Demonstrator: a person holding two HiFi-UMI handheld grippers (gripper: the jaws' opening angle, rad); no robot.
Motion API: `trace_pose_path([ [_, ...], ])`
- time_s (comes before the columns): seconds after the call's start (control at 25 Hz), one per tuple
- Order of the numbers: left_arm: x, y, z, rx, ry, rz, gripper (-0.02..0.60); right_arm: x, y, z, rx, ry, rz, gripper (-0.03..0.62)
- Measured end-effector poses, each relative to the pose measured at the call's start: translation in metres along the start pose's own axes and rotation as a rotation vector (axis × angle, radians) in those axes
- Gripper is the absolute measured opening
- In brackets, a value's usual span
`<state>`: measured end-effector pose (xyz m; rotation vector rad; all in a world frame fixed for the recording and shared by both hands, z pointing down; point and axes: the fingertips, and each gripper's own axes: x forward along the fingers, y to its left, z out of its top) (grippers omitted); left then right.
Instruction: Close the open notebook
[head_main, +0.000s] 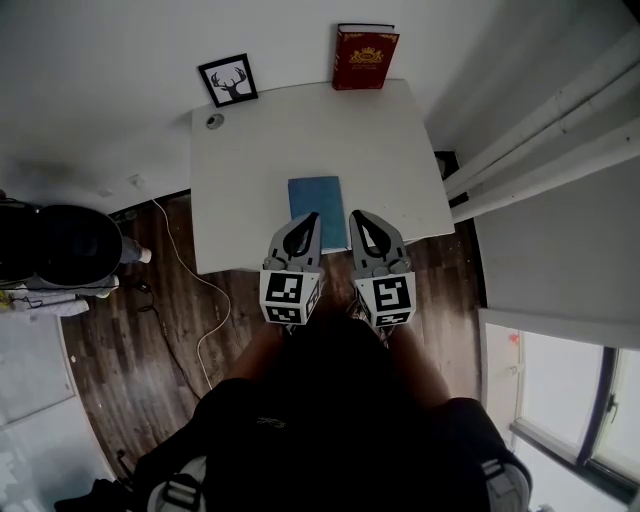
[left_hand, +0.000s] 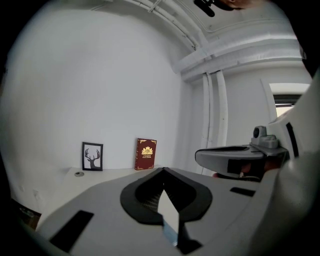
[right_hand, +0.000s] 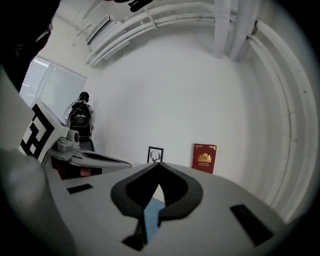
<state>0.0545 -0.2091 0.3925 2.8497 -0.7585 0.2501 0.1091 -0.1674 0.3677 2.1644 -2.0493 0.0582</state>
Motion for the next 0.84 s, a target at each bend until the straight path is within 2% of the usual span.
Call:
trace_pose_path([
  [0.52,-0.0029,0.002,-0.0055,-0.007,0.004,0.012,0.003,-0.0018,-0.0001,-0.0064,-0.023,0.028,-0.005,0.021],
  [0.84,-0.004,0.0047,-0.0055,-0.013,0.003,0.011,0.003,0.0009,0.0027,-0.0031,-0.02,0.01,0.005,0.021],
])
